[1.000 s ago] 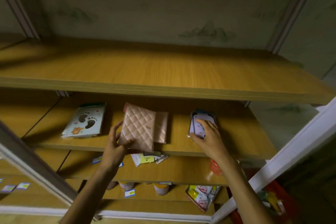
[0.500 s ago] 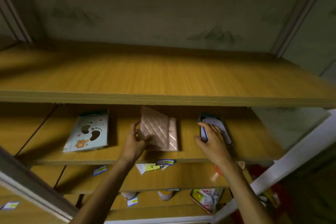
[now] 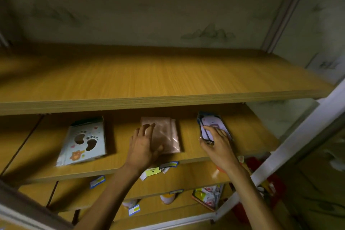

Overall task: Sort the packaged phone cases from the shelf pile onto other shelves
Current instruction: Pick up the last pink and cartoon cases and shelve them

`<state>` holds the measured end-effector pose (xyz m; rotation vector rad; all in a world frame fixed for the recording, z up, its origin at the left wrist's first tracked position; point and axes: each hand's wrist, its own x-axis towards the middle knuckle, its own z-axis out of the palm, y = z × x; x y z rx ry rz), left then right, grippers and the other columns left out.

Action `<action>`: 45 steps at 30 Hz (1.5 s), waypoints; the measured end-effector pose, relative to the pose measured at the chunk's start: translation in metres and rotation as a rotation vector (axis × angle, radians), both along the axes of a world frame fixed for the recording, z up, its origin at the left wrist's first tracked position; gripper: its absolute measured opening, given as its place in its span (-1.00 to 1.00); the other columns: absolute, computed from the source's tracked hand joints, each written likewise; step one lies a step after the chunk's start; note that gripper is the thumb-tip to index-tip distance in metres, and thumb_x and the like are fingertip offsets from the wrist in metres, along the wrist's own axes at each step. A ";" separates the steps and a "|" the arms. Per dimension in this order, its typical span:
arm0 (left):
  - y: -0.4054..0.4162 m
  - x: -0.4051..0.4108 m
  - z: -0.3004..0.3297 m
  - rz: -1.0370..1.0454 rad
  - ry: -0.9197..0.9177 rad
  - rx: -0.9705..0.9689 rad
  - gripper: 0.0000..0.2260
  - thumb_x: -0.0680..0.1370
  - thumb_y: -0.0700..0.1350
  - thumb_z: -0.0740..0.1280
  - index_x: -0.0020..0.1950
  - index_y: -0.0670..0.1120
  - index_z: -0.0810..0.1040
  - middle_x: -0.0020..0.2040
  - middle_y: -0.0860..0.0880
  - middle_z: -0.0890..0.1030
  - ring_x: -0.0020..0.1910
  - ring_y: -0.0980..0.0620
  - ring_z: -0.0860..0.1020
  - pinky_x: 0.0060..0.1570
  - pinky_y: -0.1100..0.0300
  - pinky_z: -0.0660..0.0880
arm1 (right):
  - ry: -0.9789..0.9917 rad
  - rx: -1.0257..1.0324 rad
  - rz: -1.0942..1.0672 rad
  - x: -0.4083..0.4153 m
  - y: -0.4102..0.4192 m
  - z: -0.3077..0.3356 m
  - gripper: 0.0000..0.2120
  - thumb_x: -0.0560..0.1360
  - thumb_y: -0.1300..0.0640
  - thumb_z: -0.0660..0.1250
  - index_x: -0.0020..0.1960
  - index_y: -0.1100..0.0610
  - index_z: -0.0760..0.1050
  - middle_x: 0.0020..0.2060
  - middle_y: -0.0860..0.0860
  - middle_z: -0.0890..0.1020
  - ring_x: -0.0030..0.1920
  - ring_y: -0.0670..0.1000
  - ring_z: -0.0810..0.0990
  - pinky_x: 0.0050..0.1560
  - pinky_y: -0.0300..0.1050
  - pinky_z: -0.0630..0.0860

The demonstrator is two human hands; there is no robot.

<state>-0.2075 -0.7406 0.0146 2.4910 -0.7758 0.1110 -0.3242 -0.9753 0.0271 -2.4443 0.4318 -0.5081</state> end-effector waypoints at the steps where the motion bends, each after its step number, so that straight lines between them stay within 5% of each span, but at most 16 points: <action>1: -0.005 -0.003 0.002 -0.030 0.002 -0.007 -0.30 0.46 0.14 0.36 0.52 -0.03 0.20 0.44 -0.08 0.32 0.36 -0.11 0.29 0.27 -0.02 0.34 | 0.015 -0.005 -0.010 -0.004 -0.003 -0.001 -0.57 0.49 0.04 0.37 0.34 0.04 0.41 0.25 0.03 0.47 0.29 0.01 0.37 0.22 -0.16 0.33; 8: -0.049 -0.018 0.006 -0.159 0.039 -0.022 -0.19 0.33 0.34 0.09 0.50 -0.05 0.24 0.39 -0.07 0.39 0.33 -0.12 0.33 0.23 -0.03 0.41 | 0.065 -0.022 -0.064 -0.031 -0.035 0.001 -0.56 0.48 0.02 0.35 0.34 -0.01 0.39 0.26 -0.05 0.48 0.29 0.00 0.36 0.24 -0.07 0.36; 14: -0.092 -0.031 0.008 -0.143 0.085 -0.047 -0.19 0.32 0.33 0.13 0.49 -0.06 0.26 0.38 -0.12 0.40 0.35 -0.16 0.32 0.24 0.00 0.39 | 0.074 -0.007 -0.058 -0.041 -0.080 0.000 -0.55 0.48 -0.01 0.34 0.35 -0.04 0.37 0.27 -0.07 0.47 0.30 -0.01 0.35 0.26 -0.08 0.36; 20: -0.133 -0.037 0.008 -0.032 0.119 -0.041 -0.13 0.31 0.40 0.12 0.49 -0.09 0.28 0.41 -0.14 0.37 0.52 -0.16 0.10 0.40 -0.04 0.26 | 0.094 0.016 0.017 -0.033 -0.125 0.005 -0.52 0.50 -0.05 0.33 0.39 -0.03 0.33 0.33 -0.06 0.42 0.37 -0.02 0.29 0.35 0.01 0.33; 23: -0.150 -0.042 0.008 0.037 0.153 -0.068 -0.20 0.38 0.34 0.29 0.48 -0.10 0.28 0.42 -0.11 0.38 0.49 -0.10 0.17 0.34 0.04 0.26 | 0.109 0.034 0.091 -0.024 -0.141 0.002 -0.52 0.51 -0.04 0.32 0.39 -0.02 0.33 0.33 -0.05 0.41 0.39 0.00 0.28 0.37 0.03 0.30; 31: -0.174 -0.040 -0.007 0.168 0.411 -0.145 0.13 0.15 0.64 0.13 0.51 -0.08 0.20 0.39 -0.11 0.44 0.33 -0.11 0.42 0.23 0.00 0.45 | 0.412 0.284 0.078 0.002 -0.147 -0.016 -0.24 0.48 -0.32 0.20 0.55 -0.03 0.03 0.55 -0.06 0.06 0.54 0.04 -0.02 0.47 0.20 0.12; 35: -0.189 -0.040 -0.008 0.105 0.428 -0.092 0.00 0.25 0.56 0.13 0.49 -0.08 0.26 0.44 -0.10 0.40 0.41 -0.12 0.35 0.42 -0.10 0.24 | 0.474 0.338 0.077 0.010 -0.143 -0.017 -0.23 0.48 -0.36 0.15 0.55 -0.08 -0.02 0.56 -0.02 -0.04 0.55 0.08 -0.09 0.45 0.22 0.07; 38: -0.202 -0.043 -0.010 0.069 0.462 -0.118 -0.26 0.42 0.40 0.22 0.48 0.02 0.28 0.40 -0.03 0.45 0.39 -0.12 0.34 0.42 -0.07 0.21 | 0.430 0.394 0.109 0.012 -0.134 -0.018 -0.31 0.52 -0.26 0.20 0.54 -0.07 0.04 0.54 -0.02 0.12 0.51 0.08 0.11 0.41 0.10 0.20; 40: -0.209 -0.049 -0.014 0.055 0.496 -0.194 -0.40 0.49 0.25 0.31 0.45 0.03 0.28 0.33 0.01 0.51 0.32 -0.07 0.43 0.34 -0.04 0.36 | 0.364 0.514 0.131 0.008 -0.129 -0.017 -0.42 0.54 -0.14 0.24 0.49 -0.09 0.15 0.44 -0.02 0.33 0.29 0.00 0.39 0.16 -0.15 0.43; 42: -0.213 -0.057 -0.016 0.060 0.562 -0.332 -0.42 0.49 0.15 0.38 0.43 0.00 0.28 0.30 0.02 0.54 0.25 0.00 0.52 0.23 0.04 0.50 | 0.338 0.620 0.145 0.004 -0.129 -0.016 -0.47 0.56 -0.05 0.25 0.48 -0.08 0.17 0.31 -0.09 0.39 0.10 -0.11 0.38 -0.18 -0.41 0.36; 45: -0.215 -0.063 -0.018 0.065 0.590 -0.450 -0.35 0.45 0.07 0.46 0.44 -0.07 0.27 0.27 0.01 0.53 0.18 0.04 0.56 0.11 0.13 0.57 | 0.298 0.717 0.150 0.001 -0.134 -0.019 -0.44 0.56 0.05 0.30 0.50 -0.03 0.16 0.31 -0.10 0.41 0.11 -0.13 0.40 -0.29 -0.51 0.34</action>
